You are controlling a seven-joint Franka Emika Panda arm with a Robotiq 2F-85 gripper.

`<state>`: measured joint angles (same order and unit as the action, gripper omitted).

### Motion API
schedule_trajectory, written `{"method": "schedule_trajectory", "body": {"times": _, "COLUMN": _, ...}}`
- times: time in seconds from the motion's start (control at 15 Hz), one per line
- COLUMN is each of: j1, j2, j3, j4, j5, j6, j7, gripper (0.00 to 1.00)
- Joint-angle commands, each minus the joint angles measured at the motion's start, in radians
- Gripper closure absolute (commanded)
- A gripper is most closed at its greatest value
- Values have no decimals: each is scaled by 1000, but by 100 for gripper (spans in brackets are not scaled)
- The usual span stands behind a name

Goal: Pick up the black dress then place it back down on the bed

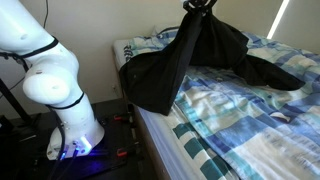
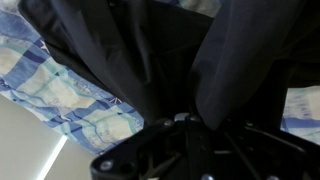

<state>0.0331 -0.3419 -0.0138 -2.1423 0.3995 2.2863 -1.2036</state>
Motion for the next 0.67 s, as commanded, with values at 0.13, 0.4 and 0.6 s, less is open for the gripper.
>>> {"method": "schedule_trajectory", "body": {"times": 0.13, "j1": 19, "j2": -53, "j3": -12, "j4": -9, "j5": -113, "j6": -77, "j7": 141, "gripper": 99}}
{"method": "schedule_trajectory", "body": {"times": 0.4, "j1": 18, "j2": -117, "j3": -8, "j4": -7, "j5": -261, "j6": -256, "j7": 240, "gripper": 99}}
{"method": "schedule_trajectory", "body": {"times": 0.6, "j1": 35, "j2": -170, "j3": -20, "j4": 1, "j5": -289, "j6": -369, "j7": 238, "gripper": 99}}
